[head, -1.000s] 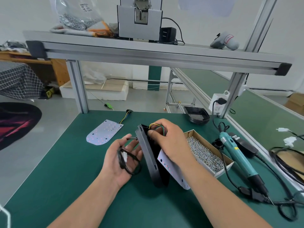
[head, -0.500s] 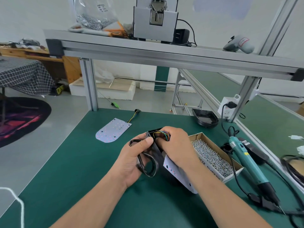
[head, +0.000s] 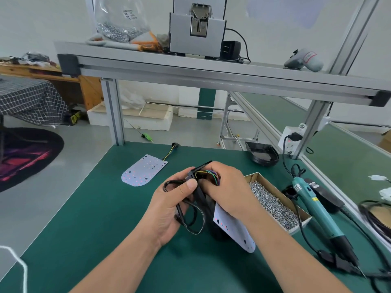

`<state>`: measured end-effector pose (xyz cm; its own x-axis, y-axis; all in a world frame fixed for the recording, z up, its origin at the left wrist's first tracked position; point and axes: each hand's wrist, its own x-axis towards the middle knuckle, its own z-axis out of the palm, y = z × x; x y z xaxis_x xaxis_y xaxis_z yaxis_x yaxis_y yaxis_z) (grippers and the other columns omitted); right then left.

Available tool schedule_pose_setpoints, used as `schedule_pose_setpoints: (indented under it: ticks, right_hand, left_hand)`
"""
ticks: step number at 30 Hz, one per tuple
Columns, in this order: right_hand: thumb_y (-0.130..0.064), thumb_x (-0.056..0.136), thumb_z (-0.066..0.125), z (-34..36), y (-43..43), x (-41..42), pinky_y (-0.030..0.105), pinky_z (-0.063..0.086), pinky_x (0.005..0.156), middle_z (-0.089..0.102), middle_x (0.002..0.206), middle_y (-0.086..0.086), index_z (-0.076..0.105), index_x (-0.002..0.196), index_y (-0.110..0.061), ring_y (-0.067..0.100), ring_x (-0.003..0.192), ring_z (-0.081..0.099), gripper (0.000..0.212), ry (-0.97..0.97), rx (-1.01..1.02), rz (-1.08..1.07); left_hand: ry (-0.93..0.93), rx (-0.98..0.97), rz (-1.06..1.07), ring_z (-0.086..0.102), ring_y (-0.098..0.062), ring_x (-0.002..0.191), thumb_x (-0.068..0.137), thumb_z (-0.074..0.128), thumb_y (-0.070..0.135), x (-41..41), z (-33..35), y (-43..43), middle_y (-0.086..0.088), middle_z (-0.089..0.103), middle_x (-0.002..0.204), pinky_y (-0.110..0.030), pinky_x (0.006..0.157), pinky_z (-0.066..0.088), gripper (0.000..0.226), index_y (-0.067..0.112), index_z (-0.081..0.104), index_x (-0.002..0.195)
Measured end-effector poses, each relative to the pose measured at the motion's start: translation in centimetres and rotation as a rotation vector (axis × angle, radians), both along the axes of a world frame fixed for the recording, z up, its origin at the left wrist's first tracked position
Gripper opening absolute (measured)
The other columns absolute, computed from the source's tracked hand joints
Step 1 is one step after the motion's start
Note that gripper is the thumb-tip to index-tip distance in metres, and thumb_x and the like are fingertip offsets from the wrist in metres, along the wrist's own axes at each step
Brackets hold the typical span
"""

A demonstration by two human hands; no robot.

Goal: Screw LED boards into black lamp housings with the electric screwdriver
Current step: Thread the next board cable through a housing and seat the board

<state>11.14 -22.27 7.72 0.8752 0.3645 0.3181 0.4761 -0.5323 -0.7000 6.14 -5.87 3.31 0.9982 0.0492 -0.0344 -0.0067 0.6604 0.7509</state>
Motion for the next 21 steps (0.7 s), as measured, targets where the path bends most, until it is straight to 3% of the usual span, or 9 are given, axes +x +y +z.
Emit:
schedule_pose_setpoints:
  ticks: [4,7,11,14,16,21]
  right_hand:
    - [-0.02,0.089,0.071,0.1,0.6,-0.1,0.023,0.046,0.064,0.071,0.076,-0.008,0.072,0.088,-0.024,0.008,0.075,0.062,0.004,-0.005,0.015,-0.103]
    - [-0.022,0.093,0.069,0.6,0.7,-0.1,0.029,0.05,0.069,0.073,0.08,-0.007,0.075,0.091,-0.024,0.009,0.076,0.065,0.007,0.034,-0.004,-0.024]
    - [-0.02,0.098,0.063,0.9,0.2,-0.4,0.027,0.054,0.078,0.076,0.092,-0.017,0.077,0.102,-0.034,0.005,0.089,0.069,0.021,0.069,0.008,0.08]
    - [-0.018,0.094,0.069,0.4,0.2,-0.3,0.012,0.046,0.073,0.074,0.092,-0.024,0.074,0.101,-0.035,-0.004,0.091,0.067,0.019,-0.02,0.036,-0.026]
    - [-0.021,0.091,0.074,0.1,0.4,-0.4,0.009,0.043,0.069,0.073,0.088,-0.023,0.071,0.096,-0.034,-0.004,0.087,0.066,0.015,-0.018,0.086,-0.092]
    - [-0.023,0.093,0.075,0.2,0.4,-0.3,0.031,0.055,0.072,0.076,0.083,-0.013,0.078,0.093,-0.031,0.008,0.08,0.07,0.009,0.053,0.127,-0.017]
  left_hand:
    - [-0.012,0.034,0.009,0.053,-0.052,0.138,0.083,0.076,0.007,-0.3,-0.1,-0.4,-0.031,0.063,0.14,-0.062,0.121,0.039,0.058,-0.002,0.063,0.139]
    - [-0.011,0.015,0.014,0.057,-0.049,0.136,0.081,0.078,0.007,-0.3,0.0,-0.3,-0.028,0.066,0.138,-0.06,0.12,0.042,0.059,-0.001,0.065,0.138]
    - [-0.032,0.013,0.025,0.06,-0.044,0.134,0.081,0.078,0.008,0.1,0.1,-0.2,-0.025,0.068,0.136,-0.056,0.12,0.043,0.058,0.002,0.066,0.137]
    - [-0.047,0.011,0.022,0.062,-0.041,0.133,0.08,0.079,0.008,0.0,0.2,-0.4,-0.021,0.071,0.134,-0.051,0.117,0.047,0.056,0.005,0.069,0.136]
    - [-0.049,0.009,0.026,0.064,-0.04,0.132,0.081,0.079,0.009,-0.1,0.1,-0.4,-0.02,0.071,0.134,-0.049,0.115,0.049,0.056,0.006,0.069,0.135]
    - [-0.07,0.014,0.024,0.066,-0.038,0.129,0.081,0.079,0.009,-0.2,0.0,-0.3,-0.02,0.071,0.133,-0.043,0.108,0.056,0.056,0.007,0.069,0.136]
